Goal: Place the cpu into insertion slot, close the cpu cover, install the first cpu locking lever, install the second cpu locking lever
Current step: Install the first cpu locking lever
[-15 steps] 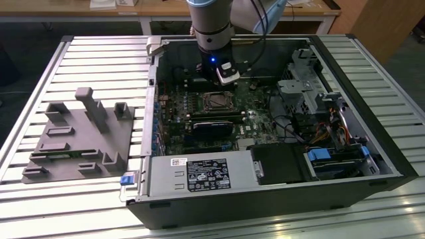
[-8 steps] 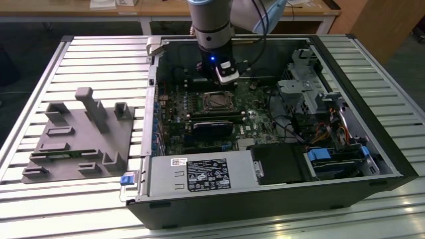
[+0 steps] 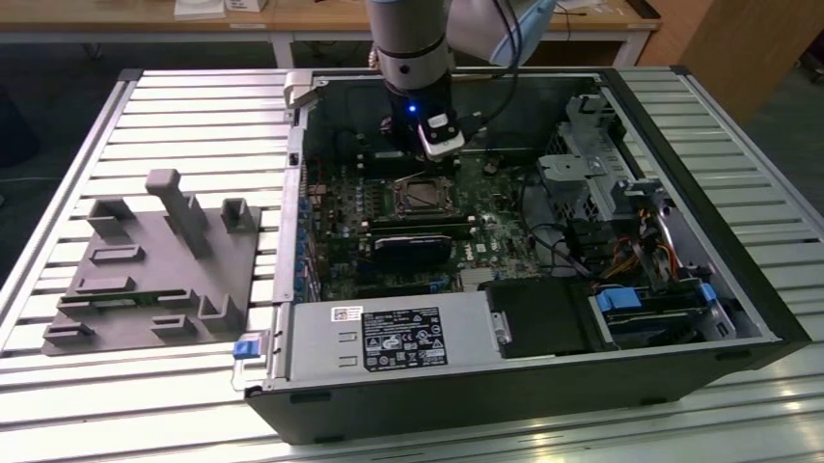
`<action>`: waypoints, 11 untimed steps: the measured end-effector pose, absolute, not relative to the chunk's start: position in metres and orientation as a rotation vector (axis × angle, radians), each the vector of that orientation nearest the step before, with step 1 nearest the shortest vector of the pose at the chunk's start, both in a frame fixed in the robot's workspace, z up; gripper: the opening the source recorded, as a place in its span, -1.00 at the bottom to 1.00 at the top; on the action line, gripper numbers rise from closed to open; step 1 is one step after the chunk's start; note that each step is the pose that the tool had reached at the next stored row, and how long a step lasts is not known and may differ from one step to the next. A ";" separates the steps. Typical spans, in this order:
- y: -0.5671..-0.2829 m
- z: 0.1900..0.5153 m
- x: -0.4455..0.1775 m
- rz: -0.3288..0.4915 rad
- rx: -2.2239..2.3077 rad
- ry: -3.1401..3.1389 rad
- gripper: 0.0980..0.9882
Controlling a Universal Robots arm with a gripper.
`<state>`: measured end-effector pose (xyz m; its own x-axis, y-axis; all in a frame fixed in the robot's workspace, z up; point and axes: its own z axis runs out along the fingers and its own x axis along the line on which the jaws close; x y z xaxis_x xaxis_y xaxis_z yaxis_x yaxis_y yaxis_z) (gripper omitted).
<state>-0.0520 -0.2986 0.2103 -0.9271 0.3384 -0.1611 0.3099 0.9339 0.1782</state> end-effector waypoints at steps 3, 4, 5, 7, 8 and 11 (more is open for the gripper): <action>-0.298 0.212 -0.052 0.223 0.491 2.901 -0.98; -0.298 0.212 -0.052 0.224 0.491 2.901 -0.98; -0.298 0.212 -0.052 0.224 0.491 2.901 -0.98; -0.298 0.211 -0.052 0.223 0.492 2.901 -0.98; -0.298 0.211 -0.052 0.223 0.492 2.901 -0.98; -0.296 0.209 -0.053 0.223 0.492 2.901 -0.98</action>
<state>-0.0527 -0.2959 0.2086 -0.9268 0.3391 -0.1613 0.3104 0.9336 0.1790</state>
